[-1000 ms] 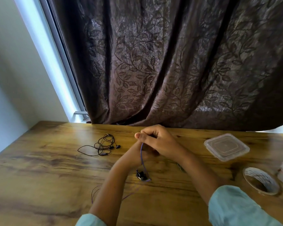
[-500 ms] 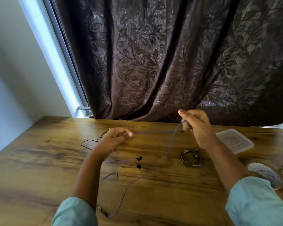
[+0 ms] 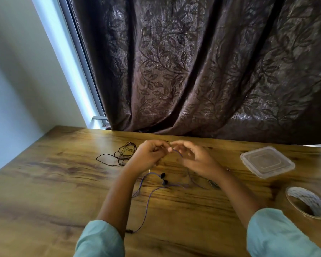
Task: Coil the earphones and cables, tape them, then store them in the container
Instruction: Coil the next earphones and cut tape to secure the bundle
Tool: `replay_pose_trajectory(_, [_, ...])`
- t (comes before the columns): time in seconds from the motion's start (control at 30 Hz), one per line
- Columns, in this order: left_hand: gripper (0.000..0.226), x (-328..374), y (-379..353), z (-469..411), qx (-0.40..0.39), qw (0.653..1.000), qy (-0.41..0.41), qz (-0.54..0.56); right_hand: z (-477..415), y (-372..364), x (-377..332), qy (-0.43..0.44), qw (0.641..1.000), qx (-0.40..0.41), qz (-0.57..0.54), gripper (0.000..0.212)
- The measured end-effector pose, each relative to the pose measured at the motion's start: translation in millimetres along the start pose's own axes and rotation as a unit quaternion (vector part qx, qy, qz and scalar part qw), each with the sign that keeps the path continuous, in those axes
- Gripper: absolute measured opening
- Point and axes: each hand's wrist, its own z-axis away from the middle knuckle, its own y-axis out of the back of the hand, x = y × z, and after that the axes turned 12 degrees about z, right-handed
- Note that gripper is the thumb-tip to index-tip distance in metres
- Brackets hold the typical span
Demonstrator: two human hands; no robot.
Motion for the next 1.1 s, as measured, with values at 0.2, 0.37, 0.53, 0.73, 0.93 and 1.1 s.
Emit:
replay_pose_trajectory(0.2, [0.013, 4.5, 1.9, 6.8, -0.015, 0.991, 0.014, 0.129, -8.8, -2.9, -12.5, 0.009, 0.999, 0.031, -0.028, 0.019])
replay_pose_trajectory(0.37, [0.013, -5.3, 20.2, 19.9, -0.043, 0.990, 0.071, 0.118, -11.8, 9.7, 0.9, -0.028, 0.998, 0.055, -0.031, 0.027])
replay_pose_trajectory(0.53, [0.013, -5.3, 22.9, 24.7, -0.049, 0.985, 0.092, 0.141, -12.6, 14.1, 4.4, -0.049, 0.996, 0.072, -0.006, 0.031])
replay_pose_trajectory(0.73, [0.055, -5.6, 7.4, 16.9, 0.058, 0.997, 0.022, 0.047, -12.4, 4.5, -4.7, -0.018, 0.999, 0.045, 0.021, 0.031])
replay_pose_trajectory(0.93, [0.013, -7.8, -19.0, 9.9, -0.040, 0.998, 0.001, 0.051, -14.4, 9.3, -14.8, 0.006, 0.998, 0.054, 0.020, 0.028])
replay_pose_trajectory(1.1, [0.025, -4.4, -22.0, 17.3, -0.054, 0.937, 0.047, 0.343, -14.5, 14.6, -7.8, -0.005, 0.998, 0.049, 0.045, 0.026])
